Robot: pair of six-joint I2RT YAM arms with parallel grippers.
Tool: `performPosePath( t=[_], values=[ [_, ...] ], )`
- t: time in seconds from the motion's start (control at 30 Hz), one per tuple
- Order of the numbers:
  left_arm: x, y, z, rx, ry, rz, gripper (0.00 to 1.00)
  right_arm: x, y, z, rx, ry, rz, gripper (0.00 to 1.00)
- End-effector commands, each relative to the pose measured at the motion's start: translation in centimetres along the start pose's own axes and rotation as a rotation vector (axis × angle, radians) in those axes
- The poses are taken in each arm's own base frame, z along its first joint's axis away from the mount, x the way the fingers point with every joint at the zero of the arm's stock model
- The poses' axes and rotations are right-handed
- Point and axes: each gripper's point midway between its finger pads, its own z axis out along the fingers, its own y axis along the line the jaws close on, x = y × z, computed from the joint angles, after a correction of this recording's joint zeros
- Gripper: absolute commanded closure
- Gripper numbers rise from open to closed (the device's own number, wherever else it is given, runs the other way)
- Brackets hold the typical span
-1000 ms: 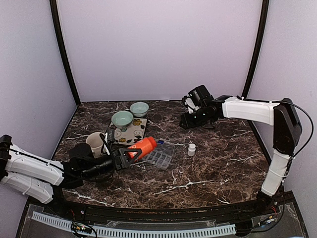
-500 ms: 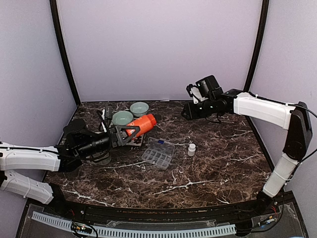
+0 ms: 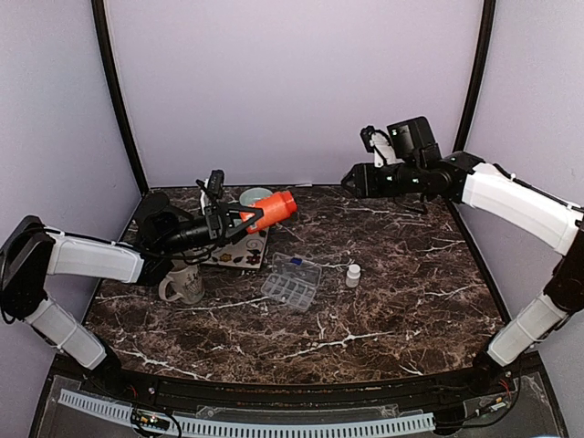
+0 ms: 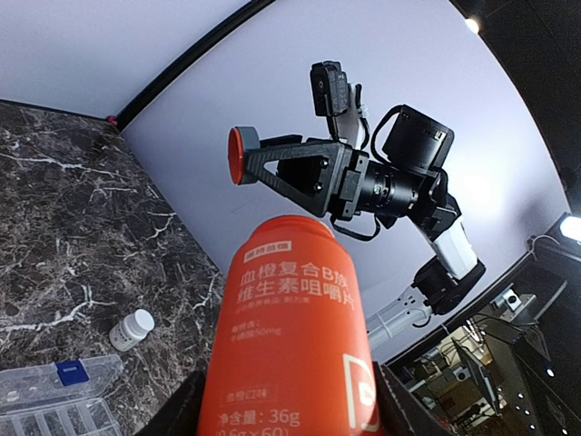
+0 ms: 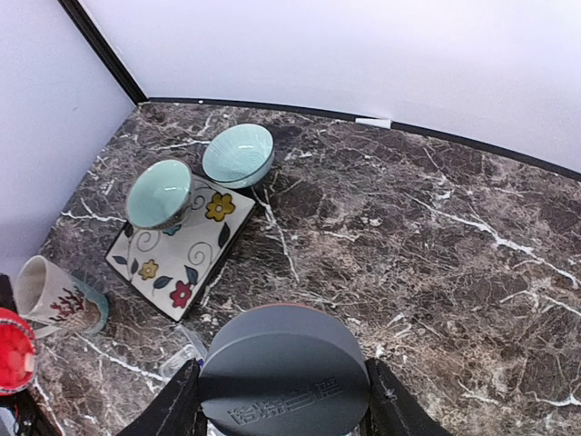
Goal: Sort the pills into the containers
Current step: Screw the lid of the pill bottle onto the pill bottle.
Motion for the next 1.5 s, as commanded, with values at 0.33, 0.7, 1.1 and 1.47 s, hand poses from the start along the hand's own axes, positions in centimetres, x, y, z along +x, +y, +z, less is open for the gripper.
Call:
performPosePath(
  t=[0.33,0.7,1.1,1.47],
  values=[
    [-3.1,-4.9,0.2,0.269,0.058,0.045,0.97,-4.8,6.1,-6.2,-0.36,-0.149,0.058,0.68],
    [-3.2,-5.0,1.0,0.316,0.111,0.021,0.97,-4.9,9.8,-8.2,-0.603,-0.145,0.059,0.67],
    [-3.6,-5.0,1.9,0.363,0.15,0.002,0.97,-2.9,12.4,-9.8,-0.764,-0.075,0.028,0.65],
    [-3.9,-5.1,2.3,0.39,0.173,-0.003,0.97,-1.9,13.5,-9.7,-0.851,-0.032,0.047,0.64]
  ],
)
